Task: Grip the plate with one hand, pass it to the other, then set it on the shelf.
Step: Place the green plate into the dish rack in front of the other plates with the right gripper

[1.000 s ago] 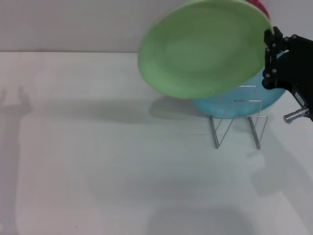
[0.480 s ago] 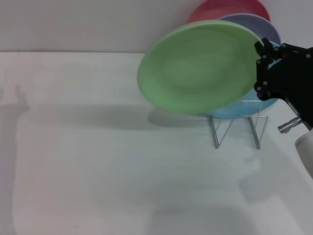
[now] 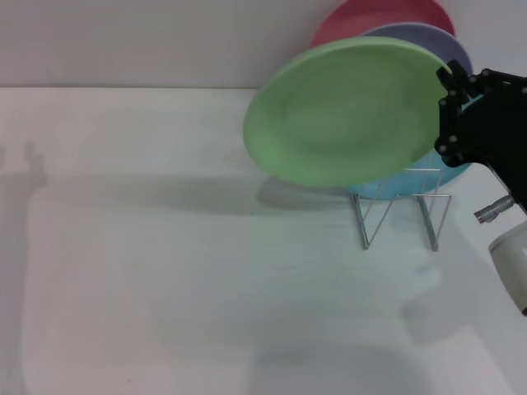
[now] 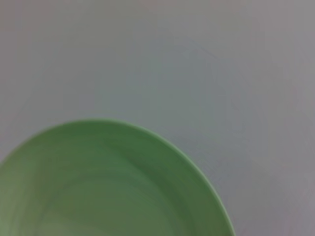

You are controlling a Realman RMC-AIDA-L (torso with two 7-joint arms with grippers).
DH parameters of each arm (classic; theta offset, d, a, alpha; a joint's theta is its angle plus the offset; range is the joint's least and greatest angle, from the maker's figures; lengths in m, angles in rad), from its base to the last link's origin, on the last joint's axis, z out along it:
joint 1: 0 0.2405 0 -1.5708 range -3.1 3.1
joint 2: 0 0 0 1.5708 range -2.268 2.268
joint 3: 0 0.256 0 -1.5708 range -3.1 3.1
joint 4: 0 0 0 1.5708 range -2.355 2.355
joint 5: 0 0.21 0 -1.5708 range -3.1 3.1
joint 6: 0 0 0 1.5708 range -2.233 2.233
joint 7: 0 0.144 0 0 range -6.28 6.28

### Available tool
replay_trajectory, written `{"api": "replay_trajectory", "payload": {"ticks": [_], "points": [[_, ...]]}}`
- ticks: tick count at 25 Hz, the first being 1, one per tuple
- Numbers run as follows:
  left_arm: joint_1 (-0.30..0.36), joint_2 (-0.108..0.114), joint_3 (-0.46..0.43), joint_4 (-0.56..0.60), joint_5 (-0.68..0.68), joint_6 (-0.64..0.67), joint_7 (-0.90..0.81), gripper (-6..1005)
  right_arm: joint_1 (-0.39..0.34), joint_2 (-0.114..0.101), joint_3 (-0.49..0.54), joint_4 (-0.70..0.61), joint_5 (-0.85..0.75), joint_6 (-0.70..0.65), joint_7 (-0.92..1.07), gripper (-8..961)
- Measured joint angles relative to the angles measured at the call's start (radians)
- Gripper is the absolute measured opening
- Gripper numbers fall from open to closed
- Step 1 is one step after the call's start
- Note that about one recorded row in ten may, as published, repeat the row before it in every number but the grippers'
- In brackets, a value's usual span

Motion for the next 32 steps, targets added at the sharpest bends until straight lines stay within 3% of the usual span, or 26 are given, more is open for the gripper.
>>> {"api": "replay_trajectory", "payload": {"ticks": [7,17,25,29,32], "points": [[0.000,-0.004,-0.005,0.000,0.023,0.000,0.000,409,0.009,-0.006,-0.002,-0.003,-0.001,0.017,-0.025,14],[0.001,-0.007,-0.005,0.001,0.025,0.000,0.000,409,0.009,0.003,-0.014,-0.001,0.003,0.024,-0.011,14],[0.000,-0.007,0.001,0.000,0.024,-0.005,0.000,408,0.055,-0.004,-0.004,-0.052,0.005,-0.080,0.240,14],[0.000,-0.007,0.002,0.000,0.024,-0.006,0.000,408,0.043,0.017,0.021,-0.086,0.007,-0.140,0.386,14],[-0.005,-0.007,0.002,-0.003,0.024,-0.006,0.000,408,0.016,0.020,0.045,-0.121,0.008,-0.205,0.511,14]]}}
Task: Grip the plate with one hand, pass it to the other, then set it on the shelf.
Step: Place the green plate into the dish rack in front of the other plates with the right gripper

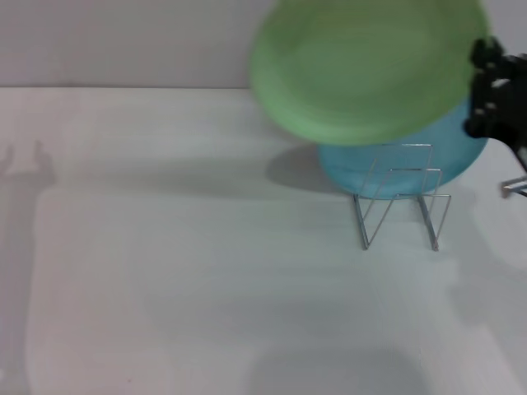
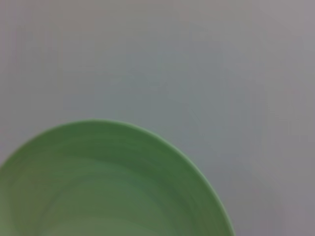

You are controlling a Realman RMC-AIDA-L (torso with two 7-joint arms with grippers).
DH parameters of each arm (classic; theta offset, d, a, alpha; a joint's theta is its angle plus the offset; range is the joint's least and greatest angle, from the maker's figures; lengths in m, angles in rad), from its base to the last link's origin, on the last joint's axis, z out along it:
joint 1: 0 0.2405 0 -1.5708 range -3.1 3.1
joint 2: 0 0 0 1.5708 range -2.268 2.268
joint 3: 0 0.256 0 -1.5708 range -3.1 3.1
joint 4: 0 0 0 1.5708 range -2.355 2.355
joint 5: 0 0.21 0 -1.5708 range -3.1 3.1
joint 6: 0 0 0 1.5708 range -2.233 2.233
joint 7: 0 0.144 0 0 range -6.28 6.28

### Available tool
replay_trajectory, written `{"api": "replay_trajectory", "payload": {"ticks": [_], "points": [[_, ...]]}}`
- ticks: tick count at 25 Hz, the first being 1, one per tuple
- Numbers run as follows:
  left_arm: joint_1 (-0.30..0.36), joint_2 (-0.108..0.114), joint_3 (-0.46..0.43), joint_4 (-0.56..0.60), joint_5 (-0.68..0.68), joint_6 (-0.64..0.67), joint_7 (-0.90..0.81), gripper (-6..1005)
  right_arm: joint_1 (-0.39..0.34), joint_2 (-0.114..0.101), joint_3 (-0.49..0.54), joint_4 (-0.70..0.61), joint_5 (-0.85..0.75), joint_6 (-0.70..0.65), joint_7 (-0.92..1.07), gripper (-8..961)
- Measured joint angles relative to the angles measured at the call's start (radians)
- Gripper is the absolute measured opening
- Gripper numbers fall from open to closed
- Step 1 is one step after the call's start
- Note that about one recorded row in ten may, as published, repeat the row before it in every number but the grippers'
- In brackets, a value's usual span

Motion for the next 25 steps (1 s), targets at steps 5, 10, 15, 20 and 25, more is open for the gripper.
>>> {"api": "replay_trajectory", "payload": {"ticks": [5,10,15,20,25], "points": [[-0.011,0.000,0.000,-0.014,0.000,0.000,0.000,408,-0.033,-0.046,0.015,-0.095,-0.007,-0.154,0.187,14],[-0.016,0.000,-0.002,-0.018,0.000,0.000,0.000,409,-0.035,-0.064,0.030,-0.172,-0.008,-0.241,0.227,14],[-0.029,0.000,-0.004,-0.031,0.000,-0.001,0.000,408,0.017,-0.102,0.044,-0.283,-0.009,-0.331,0.297,14],[-0.034,-0.003,-0.001,-0.036,0.000,-0.001,-0.004,408,0.060,-0.117,0.033,-0.376,-0.009,-0.407,0.337,14],[-0.035,-0.006,0.000,-0.037,0.000,-0.003,-0.006,409,0.074,-0.119,0.035,-0.429,-0.010,-0.446,0.338,14]]}}
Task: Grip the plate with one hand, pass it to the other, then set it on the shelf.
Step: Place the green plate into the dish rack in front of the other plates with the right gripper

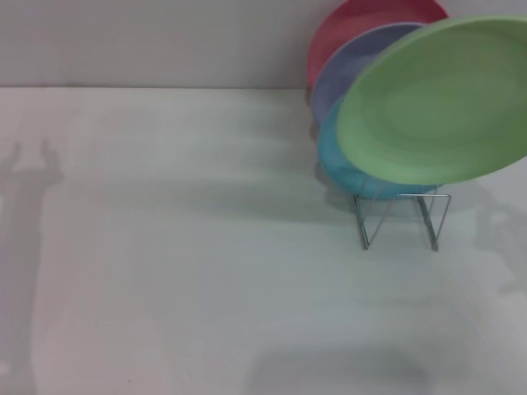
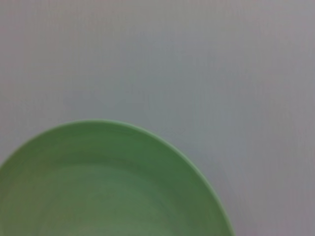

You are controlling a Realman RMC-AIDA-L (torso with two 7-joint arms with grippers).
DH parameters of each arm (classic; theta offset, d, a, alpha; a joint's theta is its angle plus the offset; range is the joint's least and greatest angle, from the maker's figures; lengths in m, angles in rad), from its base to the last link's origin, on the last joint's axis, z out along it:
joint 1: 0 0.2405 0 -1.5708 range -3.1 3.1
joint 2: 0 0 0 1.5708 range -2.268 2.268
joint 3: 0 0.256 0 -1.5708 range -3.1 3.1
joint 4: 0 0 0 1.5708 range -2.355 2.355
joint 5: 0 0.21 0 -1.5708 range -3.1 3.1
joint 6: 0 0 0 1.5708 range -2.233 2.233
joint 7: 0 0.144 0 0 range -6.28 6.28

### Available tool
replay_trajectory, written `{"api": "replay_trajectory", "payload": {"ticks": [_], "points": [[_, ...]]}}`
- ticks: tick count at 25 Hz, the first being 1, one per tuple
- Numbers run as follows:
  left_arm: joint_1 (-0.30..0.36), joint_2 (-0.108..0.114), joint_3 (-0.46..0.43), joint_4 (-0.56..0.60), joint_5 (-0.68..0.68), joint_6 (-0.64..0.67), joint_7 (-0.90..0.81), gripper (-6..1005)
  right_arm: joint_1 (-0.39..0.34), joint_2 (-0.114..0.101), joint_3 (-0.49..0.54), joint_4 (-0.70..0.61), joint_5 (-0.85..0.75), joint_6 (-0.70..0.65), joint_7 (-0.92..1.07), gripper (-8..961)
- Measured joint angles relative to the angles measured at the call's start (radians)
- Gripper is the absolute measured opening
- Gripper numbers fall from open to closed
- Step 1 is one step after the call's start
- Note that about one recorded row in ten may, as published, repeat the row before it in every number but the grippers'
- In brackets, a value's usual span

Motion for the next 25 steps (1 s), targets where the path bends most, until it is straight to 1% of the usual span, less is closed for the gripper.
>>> {"api": "replay_trajectory", "payload": {"ticks": [2,3,4,6,7,9,12,14,16,19,20,24,25], "points": [[-0.001,0.000,0.000,0.000,0.000,-0.002,-0.001,409,0.023,-0.007,0.000,-0.047,0.000,-0.049,0.002,14],[-0.001,0.000,0.000,0.000,0.000,-0.002,-0.001,409,0.023,-0.007,0.000,-0.047,0.000,-0.049,0.002,14],[-0.002,0.000,0.000,0.000,0.000,-0.005,-0.001,409,0.041,-0.012,-0.001,-0.076,0.000,-0.074,0.003,14],[-0.002,0.000,0.000,0.000,0.000,-0.005,-0.001,409,0.053,-0.016,-0.001,-0.091,0.000,-0.087,0.003,14],[-0.005,0.000,0.000,0.000,0.000,-0.011,-0.001,409,0.074,-0.021,-0.004,-0.120,0.000,-0.108,0.003,14],[-0.009,-0.001,0.000,0.000,0.000,-0.016,-0.002,409,0.086,-0.023,-0.005,-0.137,0.000,-0.122,0.004,14],[-0.013,-0.001,0.000,0.000,0.000,-0.023,-0.002,408,0.120,-0.025,0.001,-0.197,0.000,-0.183,0.006,14],[-0.013,-0.001,0.000,0.000,0.000,-0.023,-0.002,408,0.132,-0.025,0.006,-0.222,0.000,-0.205,0.009,14],[-0.024,-0.001,0.002,0.009,0.000,-0.064,-0.003,408,0.139,-0.026,0.008,-0.236,0.000,-0.216,0.010,13],[-0.029,-0.001,0.002,0.010,-0.002,-0.079,-0.004,408,0.167,-0.026,0.010,-0.301,0.000,-0.265,0.017,13],[-0.034,-0.002,0.002,0.011,-0.005,-0.089,-0.004,408,0.167,-0.026,0.010,-0.301,0.000,-0.265,0.017,13],[-0.038,-0.004,0.002,0.012,-0.006,-0.093,-0.004,409,0.202,-0.026,0.012,-0.378,0.000,-0.328,0.029,13],[-0.039,-0.004,0.002,0.013,-0.007,-0.095,-0.004,409,0.202,-0.026,0.012,-0.378,0.000,-0.328,0.029,13]]}}
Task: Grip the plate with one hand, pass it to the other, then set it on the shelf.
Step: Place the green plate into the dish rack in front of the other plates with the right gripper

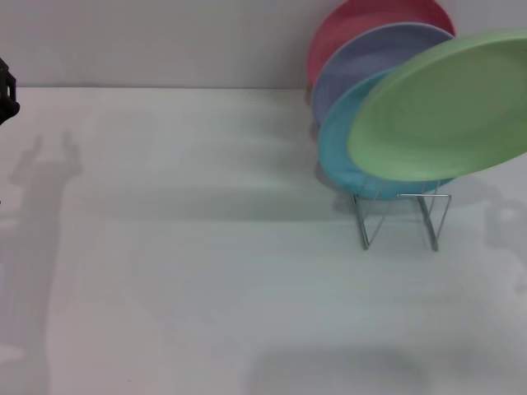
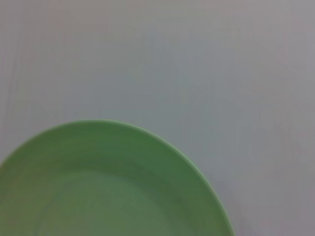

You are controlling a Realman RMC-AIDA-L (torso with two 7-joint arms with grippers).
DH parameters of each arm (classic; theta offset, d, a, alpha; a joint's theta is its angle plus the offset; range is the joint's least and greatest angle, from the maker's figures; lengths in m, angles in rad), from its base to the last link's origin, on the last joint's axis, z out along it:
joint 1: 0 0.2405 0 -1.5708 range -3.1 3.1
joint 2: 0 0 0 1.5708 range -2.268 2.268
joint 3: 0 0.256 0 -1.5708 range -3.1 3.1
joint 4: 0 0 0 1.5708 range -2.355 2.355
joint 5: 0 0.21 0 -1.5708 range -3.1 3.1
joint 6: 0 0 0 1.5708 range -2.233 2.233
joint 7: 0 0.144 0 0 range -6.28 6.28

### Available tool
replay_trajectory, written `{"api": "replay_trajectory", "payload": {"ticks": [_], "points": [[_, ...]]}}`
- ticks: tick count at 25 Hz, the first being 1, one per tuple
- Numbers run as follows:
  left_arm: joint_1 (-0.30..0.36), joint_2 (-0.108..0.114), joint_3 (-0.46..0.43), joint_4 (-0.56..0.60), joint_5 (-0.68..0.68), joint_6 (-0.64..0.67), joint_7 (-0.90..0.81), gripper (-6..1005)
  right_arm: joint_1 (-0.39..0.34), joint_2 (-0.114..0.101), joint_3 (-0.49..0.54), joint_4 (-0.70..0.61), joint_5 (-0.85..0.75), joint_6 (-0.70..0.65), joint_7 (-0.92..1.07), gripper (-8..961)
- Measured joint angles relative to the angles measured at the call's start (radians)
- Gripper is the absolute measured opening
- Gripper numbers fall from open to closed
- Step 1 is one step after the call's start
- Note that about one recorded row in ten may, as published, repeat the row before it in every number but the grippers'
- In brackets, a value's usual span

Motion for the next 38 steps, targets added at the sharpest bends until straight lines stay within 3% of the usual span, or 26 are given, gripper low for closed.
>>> {"api": "replay_trajectory", "payload": {"ticks": [7,15,24,38], "points": [[-0.005,-0.001,0.000,0.014,-0.002,-0.034,-0.001,409,0.065,0.016,0.022,-0.128,0.000,-0.062,0.010,13],[-0.010,-0.001,0.000,0.017,-0.002,-0.047,-0.001,409,0.088,0.029,0.028,-0.175,0.001,-0.084,0.012,13],[-0.013,0.000,0.000,0.026,0.002,-0.058,-0.001,409,0.133,0.066,0.039,-0.294,0.004,-0.134,0.012,13],[-0.016,0.002,-0.002,0.027,0.006,-0.059,-0.001,408,0.136,0.075,0.039,-0.345,0.006,-0.137,0.012,13]]}}
